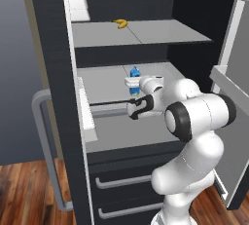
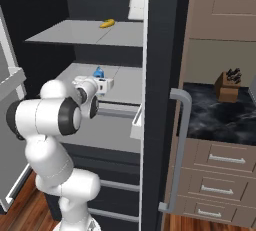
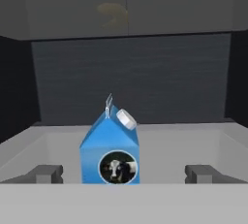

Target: Take out the milk from the fridge and place it on the tray on the counter. Then take the sugar cube near the tray and place it in the tray.

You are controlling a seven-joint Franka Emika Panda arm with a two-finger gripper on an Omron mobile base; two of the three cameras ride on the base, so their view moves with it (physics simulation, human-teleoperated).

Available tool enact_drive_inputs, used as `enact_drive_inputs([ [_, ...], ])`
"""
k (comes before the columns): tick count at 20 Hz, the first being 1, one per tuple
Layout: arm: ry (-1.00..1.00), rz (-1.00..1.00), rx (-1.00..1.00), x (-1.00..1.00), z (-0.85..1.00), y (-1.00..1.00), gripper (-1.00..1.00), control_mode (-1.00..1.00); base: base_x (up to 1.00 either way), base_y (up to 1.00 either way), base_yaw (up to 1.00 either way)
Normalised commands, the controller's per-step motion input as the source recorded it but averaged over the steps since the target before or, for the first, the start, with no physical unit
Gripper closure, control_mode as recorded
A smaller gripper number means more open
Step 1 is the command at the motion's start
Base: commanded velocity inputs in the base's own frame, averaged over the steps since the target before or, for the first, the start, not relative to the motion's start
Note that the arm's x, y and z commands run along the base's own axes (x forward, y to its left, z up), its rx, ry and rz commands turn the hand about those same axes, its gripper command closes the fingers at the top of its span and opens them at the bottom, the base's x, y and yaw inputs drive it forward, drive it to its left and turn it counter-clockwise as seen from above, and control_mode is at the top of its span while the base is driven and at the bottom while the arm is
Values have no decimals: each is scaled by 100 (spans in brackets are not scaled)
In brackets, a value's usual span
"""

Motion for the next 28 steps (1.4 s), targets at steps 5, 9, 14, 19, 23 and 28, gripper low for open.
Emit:
enact_drive_inputs([
  [5, 0, 0, 0, 15, 0, 16, -100, -100, 0, 0, 0],
  [9, 0, 0, 0, 9, 0, 4, -100, -100, 0, 0, 0],
  [14, 2, 0, 0, 14, 0, 0, -100, -100, 0, 0, 0],
  [19, 2, 0, 0, 24, 0, 0, -100, -100, 0, 0, 0],
  [23, 0, 0, 0, 20, -1, 0, -100, -100, 0, 0, 0],
  [28, 0, 0, 0, 16, -4, 0, 100, -100, 0, 0, 0],
])
